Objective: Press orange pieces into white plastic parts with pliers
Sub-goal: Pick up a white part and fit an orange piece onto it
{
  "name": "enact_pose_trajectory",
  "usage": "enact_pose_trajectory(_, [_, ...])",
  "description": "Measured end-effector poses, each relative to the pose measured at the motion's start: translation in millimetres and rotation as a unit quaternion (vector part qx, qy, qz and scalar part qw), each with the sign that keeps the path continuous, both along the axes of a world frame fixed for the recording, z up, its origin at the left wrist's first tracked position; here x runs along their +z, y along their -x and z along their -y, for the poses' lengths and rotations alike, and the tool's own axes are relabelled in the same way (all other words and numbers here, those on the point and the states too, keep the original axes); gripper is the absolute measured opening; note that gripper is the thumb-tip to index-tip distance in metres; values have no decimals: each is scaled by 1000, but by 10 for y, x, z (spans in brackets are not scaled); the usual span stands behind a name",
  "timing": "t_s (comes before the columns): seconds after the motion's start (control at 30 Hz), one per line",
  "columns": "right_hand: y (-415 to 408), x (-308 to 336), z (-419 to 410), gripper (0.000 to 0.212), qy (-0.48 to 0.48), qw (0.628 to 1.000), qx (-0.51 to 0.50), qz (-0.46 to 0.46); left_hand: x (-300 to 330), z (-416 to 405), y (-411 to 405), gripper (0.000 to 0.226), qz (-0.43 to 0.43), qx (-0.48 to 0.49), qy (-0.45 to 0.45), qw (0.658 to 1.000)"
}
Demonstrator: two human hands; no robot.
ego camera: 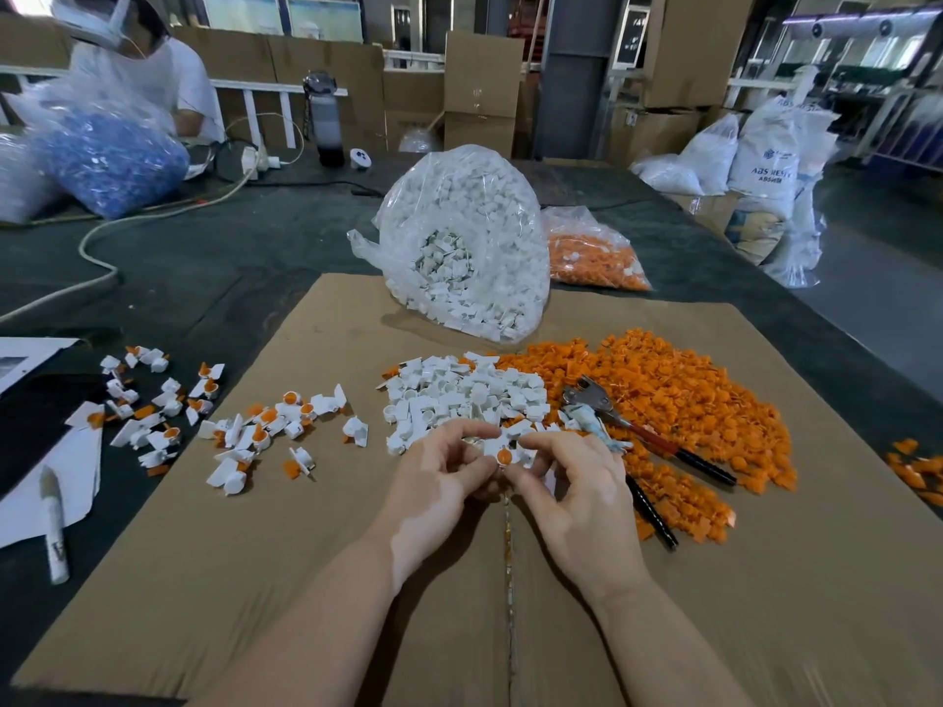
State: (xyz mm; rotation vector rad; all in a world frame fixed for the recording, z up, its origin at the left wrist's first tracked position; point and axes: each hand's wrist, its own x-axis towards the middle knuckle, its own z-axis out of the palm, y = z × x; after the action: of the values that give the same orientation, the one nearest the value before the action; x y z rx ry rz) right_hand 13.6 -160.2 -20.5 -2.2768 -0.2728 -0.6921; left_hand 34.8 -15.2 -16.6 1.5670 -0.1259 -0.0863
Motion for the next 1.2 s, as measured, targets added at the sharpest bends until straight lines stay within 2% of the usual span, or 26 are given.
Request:
enact_pose_trajectory(0.13, [2,17,2,28,32,999,30,-8,-16,5,-2,23,8,-3,-6,1000])
enact_pose_trajectory(0.33, [-9,10,0,22,40,999,25,9,-29,17,2,21,-1,-9,15,1000])
enact_pose_trajectory(0.73, [-7,44,2,21,54,998,28,9,-12,31,-14,12,17,-9,-11,1000])
enact_pose_trajectory(0.83, [6,58,2,21,41,999,-8,11,3,66,-51,11,3,8,8,1000])
enact_pose_trajectory(0.9, [2,84,49,23,46,995,-88,15,13,82,-86,12,-13,18,31,999])
enact_pose_trajectory(0.97, [-35,143,146,32,77,977,-195,-36,18,87,-119,12,-22,25,32,999])
enact_pose_trajectory(1.03, [-99,218,290,42,135,938,-277,-160,22,88,-141,12,-27,30,32,999])
enact_pose_trajectory(1.13, [-195,302,456,47,184,883,-284,-324,25,100,-159,11,-34,35,37,998])
enact_pose_trajectory(1.2, [-237,336,498,49,203,866,-272,-366,29,110,-167,11,-36,38,41,998])
